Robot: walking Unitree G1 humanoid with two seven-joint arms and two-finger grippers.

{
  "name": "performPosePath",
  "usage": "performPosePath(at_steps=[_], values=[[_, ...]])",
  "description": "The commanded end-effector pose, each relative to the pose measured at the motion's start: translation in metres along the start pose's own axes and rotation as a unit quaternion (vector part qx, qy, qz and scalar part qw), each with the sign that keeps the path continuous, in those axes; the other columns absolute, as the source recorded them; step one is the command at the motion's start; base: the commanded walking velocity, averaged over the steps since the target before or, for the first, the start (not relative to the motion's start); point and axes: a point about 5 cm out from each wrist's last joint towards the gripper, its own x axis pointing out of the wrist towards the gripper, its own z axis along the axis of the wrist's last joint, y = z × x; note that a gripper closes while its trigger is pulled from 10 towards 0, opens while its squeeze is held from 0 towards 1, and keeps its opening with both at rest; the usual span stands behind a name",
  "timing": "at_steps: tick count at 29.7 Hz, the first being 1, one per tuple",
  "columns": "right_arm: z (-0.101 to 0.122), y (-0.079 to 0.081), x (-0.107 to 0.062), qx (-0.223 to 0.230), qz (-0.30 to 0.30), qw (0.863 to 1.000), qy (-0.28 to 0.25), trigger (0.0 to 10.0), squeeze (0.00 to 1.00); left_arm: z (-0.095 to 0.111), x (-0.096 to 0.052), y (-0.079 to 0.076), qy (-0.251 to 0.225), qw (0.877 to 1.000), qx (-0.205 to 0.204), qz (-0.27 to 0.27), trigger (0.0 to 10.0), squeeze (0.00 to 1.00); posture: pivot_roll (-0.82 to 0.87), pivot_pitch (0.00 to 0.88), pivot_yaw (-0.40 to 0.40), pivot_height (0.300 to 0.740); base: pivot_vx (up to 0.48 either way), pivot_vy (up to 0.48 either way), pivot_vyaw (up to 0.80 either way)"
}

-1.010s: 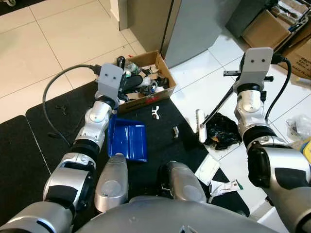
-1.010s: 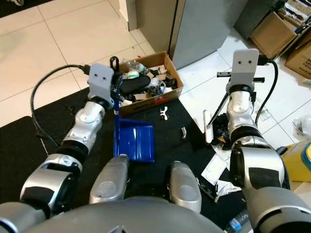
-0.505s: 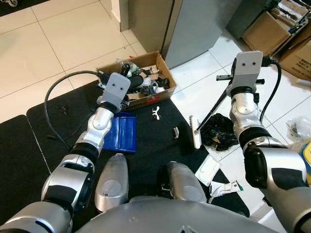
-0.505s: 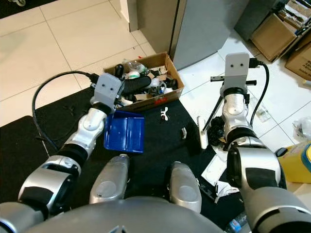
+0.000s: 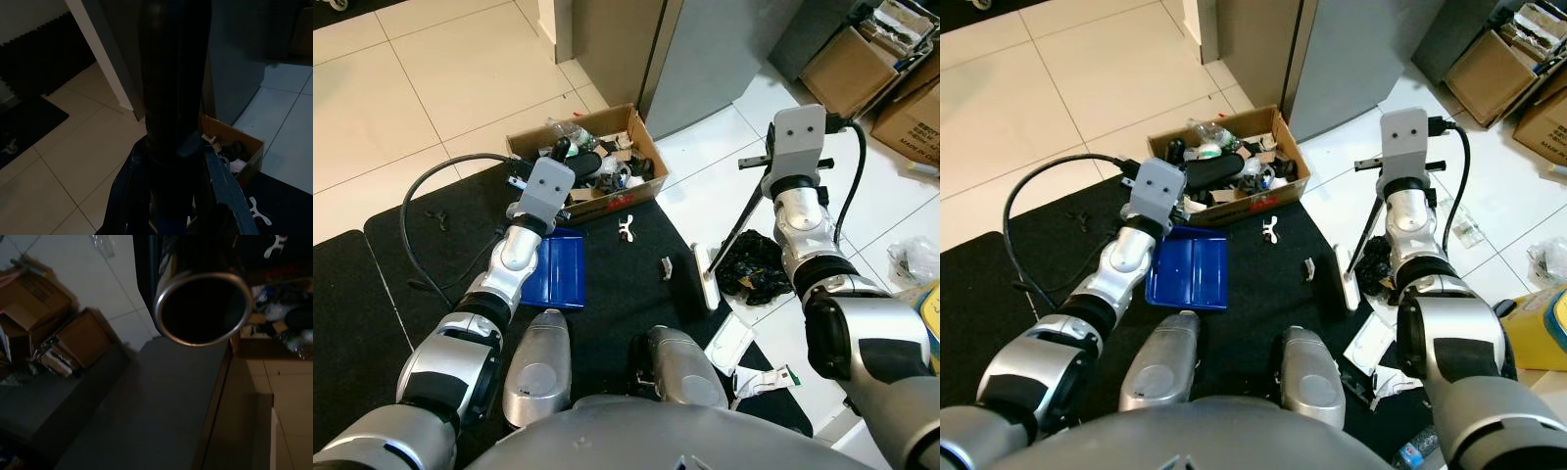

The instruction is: Sweep floor

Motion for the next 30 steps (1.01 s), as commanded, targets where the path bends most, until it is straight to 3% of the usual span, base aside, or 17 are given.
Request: performPosePath(at_steps=[1,2,3,14,16,20,30], values=[[-0.003,0.001,0.001,0.024,-0.002,1.0,0.019,10.0,0.0,-0.012,-0.009,-0.001,0.025,0.999,0.026,-0.016,10.0,0.0,0.24,0.007,-0.111,0.74,0.0,0.0,0.0],[-0.007,-0.001,0.0,0.079,-0.028,0.996,0.038,10.0,0.0,-0.014,-0.012,-0.004,0.029,0.999,0.024,-0.017,10.0,0.0,0.24,0.006,-0.112,0.74,0.0,0.0,0.0],[-0.009,-0.004,0.0,0.096,-0.042,0.994,0.044,10.0,0.0,-0.015,-0.013,-0.005,0.03,0.999,0.023,-0.017,10.0,0.0,0.24,0.007,-0.112,0.74,0.0,0.0,0.0],[-0.012,-0.006,-0.005,0.135,-0.074,0.988,0.031,10.0,0.0,-0.022,-0.02,-0.009,0.039,0.999,0.023,-0.02,10.0,0.0,0.25,0.01,-0.102,0.74,0.0,0.0,0.0],[-0.011,-0.007,-0.005,0.134,-0.075,0.988,0.028,10.0,0.0,-0.022,-0.021,-0.009,0.04,0.999,0.023,-0.02,10.0,0.0,0.25,0.01,-0.102,0.74,0.0,0.0,0.0],[-0.004,0.002,-0.002,0.073,-0.045,0.996,0.01,10.0,0.0,-0.023,-0.022,-0.01,0.039,0.999,0.02,-0.018,10.0,0.0,0.26,0.017,-0.103,0.74,0.0,0.0,0.0],[0.015,0.002,0.007,0.051,-0.038,0.997,-0.032,10.0,0.0,-0.023,-0.024,-0.009,0.037,0.999,0.019,-0.015,10.0,0.0,0.28,0.045,-0.101,0.74,0.0,0.0,0.0]])
